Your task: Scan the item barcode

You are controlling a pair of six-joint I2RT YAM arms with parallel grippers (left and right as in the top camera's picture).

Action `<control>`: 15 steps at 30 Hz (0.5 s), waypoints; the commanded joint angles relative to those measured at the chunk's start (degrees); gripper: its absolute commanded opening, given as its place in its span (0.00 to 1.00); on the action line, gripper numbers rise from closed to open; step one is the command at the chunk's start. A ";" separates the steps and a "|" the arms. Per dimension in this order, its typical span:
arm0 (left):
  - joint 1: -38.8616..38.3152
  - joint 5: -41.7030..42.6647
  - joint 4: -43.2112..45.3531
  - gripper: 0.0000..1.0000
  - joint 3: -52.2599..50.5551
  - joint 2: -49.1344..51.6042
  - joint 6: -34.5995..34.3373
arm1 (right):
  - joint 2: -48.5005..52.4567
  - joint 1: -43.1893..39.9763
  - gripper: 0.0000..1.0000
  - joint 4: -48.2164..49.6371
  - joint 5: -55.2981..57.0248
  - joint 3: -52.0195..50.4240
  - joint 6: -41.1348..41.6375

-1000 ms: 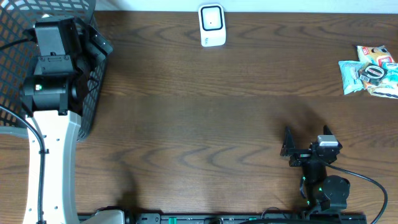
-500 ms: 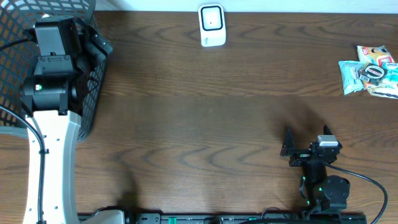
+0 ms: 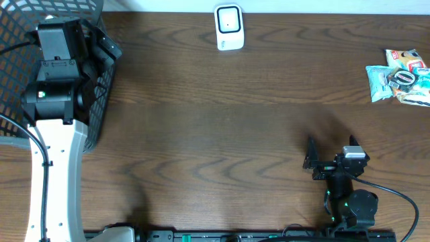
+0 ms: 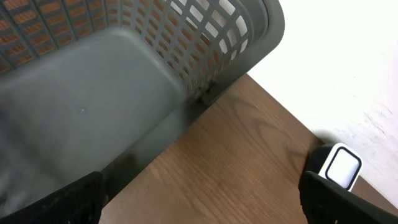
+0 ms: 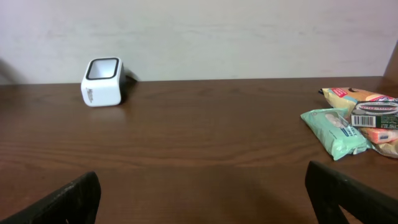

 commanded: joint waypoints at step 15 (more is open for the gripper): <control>0.24 -0.17 -0.63 0.98 0.11 -0.31 -0.66 | -0.39 -0.24 0.99 -0.11 0.28 -0.20 -0.61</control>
